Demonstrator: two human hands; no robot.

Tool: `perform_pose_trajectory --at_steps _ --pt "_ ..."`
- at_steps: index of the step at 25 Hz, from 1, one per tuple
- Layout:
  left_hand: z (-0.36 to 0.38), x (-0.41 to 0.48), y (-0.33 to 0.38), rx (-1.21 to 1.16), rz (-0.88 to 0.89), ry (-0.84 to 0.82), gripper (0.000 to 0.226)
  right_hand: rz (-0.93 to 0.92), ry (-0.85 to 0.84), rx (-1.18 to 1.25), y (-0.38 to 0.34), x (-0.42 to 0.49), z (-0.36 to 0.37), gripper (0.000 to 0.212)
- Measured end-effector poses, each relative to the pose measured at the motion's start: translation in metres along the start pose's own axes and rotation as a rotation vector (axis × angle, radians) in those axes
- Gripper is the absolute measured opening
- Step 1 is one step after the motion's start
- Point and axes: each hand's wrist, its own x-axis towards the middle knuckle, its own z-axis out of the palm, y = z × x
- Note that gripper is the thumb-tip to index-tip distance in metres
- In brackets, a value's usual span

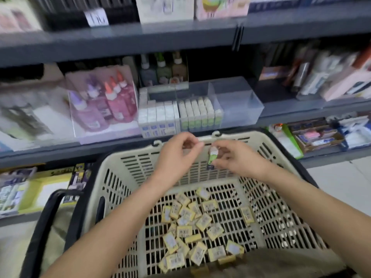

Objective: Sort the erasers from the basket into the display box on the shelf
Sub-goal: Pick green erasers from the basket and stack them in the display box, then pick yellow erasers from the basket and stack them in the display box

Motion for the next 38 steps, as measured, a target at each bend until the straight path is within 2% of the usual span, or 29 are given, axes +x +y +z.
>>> perform_pose_trajectory --at_steps 2,3,4,6,8,11,17,22,28,38 --pt "-0.011 0.016 0.003 0.069 0.121 0.206 0.004 -0.044 0.149 0.037 -0.002 0.013 -0.030 0.011" --pt "-0.015 0.024 0.001 0.146 0.153 0.254 0.009 -0.069 0.222 0.025 -0.003 0.021 -0.045 0.004" --pt "-0.018 0.031 -0.003 0.236 0.161 0.278 0.017 -0.076 0.300 0.027 -0.005 0.030 -0.059 0.005" --pt "-0.022 0.041 -0.016 0.402 0.121 0.291 0.037 -0.068 0.429 0.073 -0.009 0.047 -0.079 0.021" --pt "-0.023 0.042 -0.029 0.513 0.053 0.257 0.055 -0.070 0.484 0.056 -0.010 0.064 -0.089 0.023" --pt "-0.018 0.036 -0.044 0.605 0.001 0.203 0.069 -0.068 0.461 -0.104 -0.006 0.080 -0.089 0.009" --pt "-0.013 0.033 -0.052 0.713 0.061 0.209 0.068 -0.036 0.442 -0.221 -0.006 0.086 -0.088 0.012" --pt "-0.013 0.033 -0.052 0.716 0.058 0.210 0.067 -0.083 0.408 -0.264 -0.012 0.086 -0.084 0.011" --pt "-0.013 0.033 -0.052 0.702 0.060 0.211 0.066 -0.034 0.192 -0.515 -0.008 0.096 -0.076 0.017" --pt "-0.014 0.034 -0.051 0.677 0.050 0.194 0.065 0.107 0.044 -0.557 0.001 0.103 -0.069 0.030"
